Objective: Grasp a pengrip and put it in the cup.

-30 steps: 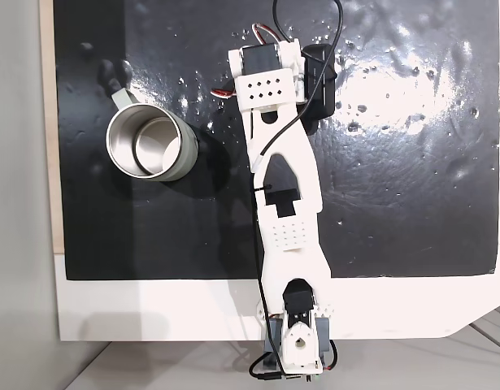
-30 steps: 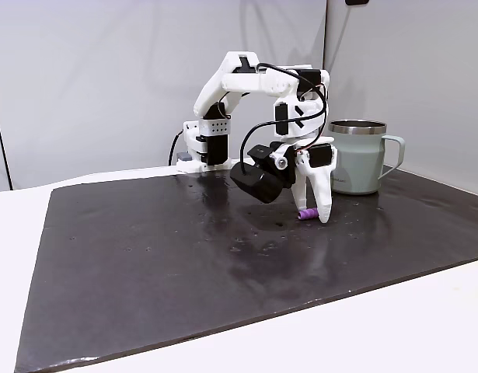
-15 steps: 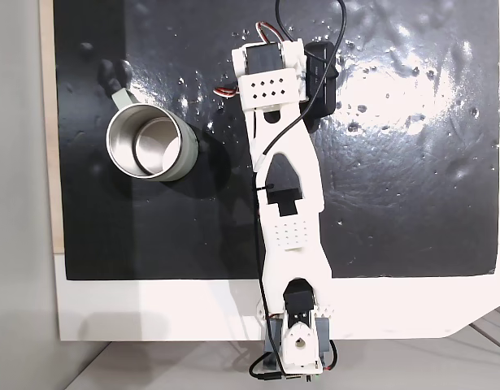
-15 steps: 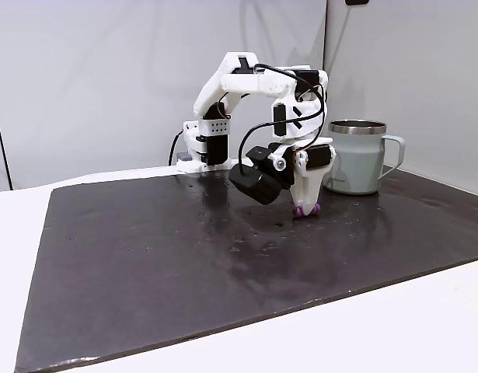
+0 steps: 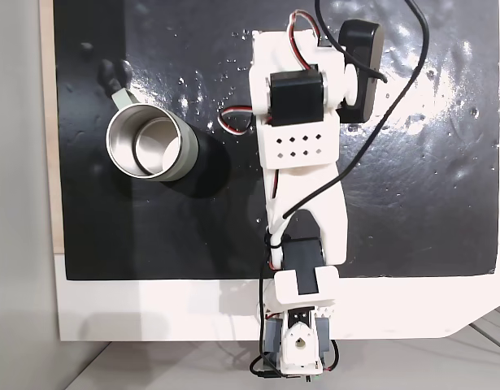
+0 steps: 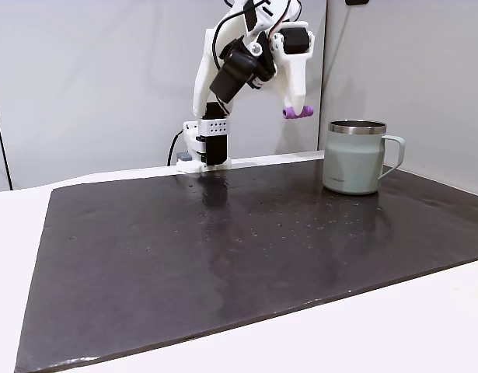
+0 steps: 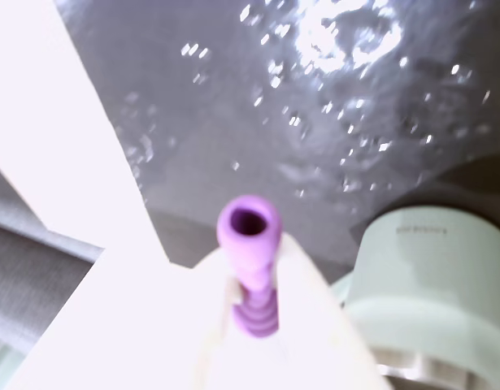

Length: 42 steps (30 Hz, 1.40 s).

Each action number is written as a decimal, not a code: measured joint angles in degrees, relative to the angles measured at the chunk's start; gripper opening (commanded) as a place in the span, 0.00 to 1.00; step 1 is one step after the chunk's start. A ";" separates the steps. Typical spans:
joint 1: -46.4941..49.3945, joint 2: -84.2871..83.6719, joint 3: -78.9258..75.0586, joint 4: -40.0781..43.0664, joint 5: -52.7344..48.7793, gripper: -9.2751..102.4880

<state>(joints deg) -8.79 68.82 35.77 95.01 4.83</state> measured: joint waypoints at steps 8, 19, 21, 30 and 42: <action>-6.50 2.02 0.26 1.14 -0.53 0.08; -22.94 2.02 0.97 1.23 -7.82 0.08; -25.14 2.20 1.93 1.23 -9.32 0.08; -32.96 5.45 5.80 1.32 -13.36 0.12; -32.96 7.03 7.82 1.32 -13.54 0.39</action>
<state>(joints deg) -41.75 75.85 43.59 96.33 -8.70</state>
